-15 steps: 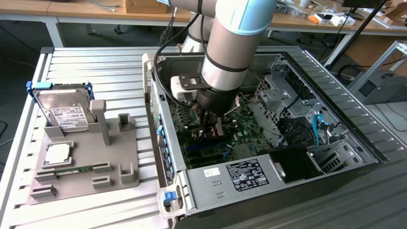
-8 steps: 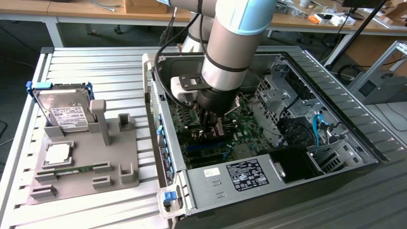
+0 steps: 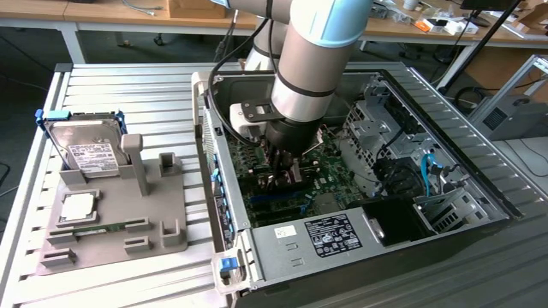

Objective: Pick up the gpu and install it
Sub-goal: 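Insert the gpu into the slot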

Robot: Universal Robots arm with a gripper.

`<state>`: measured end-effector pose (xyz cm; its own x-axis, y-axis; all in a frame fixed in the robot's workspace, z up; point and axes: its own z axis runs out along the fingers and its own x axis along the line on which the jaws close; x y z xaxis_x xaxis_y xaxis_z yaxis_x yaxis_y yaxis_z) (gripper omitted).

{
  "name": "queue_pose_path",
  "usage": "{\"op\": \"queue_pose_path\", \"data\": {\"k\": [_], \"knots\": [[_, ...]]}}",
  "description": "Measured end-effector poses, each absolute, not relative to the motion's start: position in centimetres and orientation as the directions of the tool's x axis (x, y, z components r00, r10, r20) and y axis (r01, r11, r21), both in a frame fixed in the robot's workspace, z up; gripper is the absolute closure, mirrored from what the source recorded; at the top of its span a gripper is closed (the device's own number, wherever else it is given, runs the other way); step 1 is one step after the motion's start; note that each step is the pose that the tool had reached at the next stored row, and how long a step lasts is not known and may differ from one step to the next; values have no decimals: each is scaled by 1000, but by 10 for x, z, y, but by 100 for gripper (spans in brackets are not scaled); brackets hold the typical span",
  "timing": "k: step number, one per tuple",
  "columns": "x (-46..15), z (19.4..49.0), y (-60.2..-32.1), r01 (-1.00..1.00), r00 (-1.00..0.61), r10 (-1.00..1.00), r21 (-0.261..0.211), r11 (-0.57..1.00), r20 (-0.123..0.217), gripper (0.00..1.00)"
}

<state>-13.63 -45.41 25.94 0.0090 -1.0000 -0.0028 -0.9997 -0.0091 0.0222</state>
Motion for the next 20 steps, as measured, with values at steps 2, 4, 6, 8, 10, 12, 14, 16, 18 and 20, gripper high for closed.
{"op": "queue_pose_path", "data": {"k": [2, 4, 6, 8, 10, 12, 14, 16, 18, 20], "knots": [[-136, 259, -454, -1000, 9, -1000, 22, -9, -3, 73], [-136, 259, -454, -1000, 9, -1000, 22, -9, -3, 73], [-136, 259, -454, -1000, 9, -1000, 22, -9, -3, 73], [-136, 259, -454, -1000, 9, -1000, 22, -9, -3, 73], [-136, 259, -454, -1000, 9, -1000, 22, -9, -3, 73], [-136, 259, -454, -1000, 9, -1000, 22, -9, -3, 73], [-136, 259, -454, -1000, 9, -1000, 22, -9, -3, 73], [-136, 258, -454, -1000, 9, -1000, 22, -9, -3, 73], [-136, 258, -454, -1000, 9, -1000, 22, -9, -3, 73], [-136, 258, -454, -1000, 9, -1000, 22, -9, -3, 73]]}}
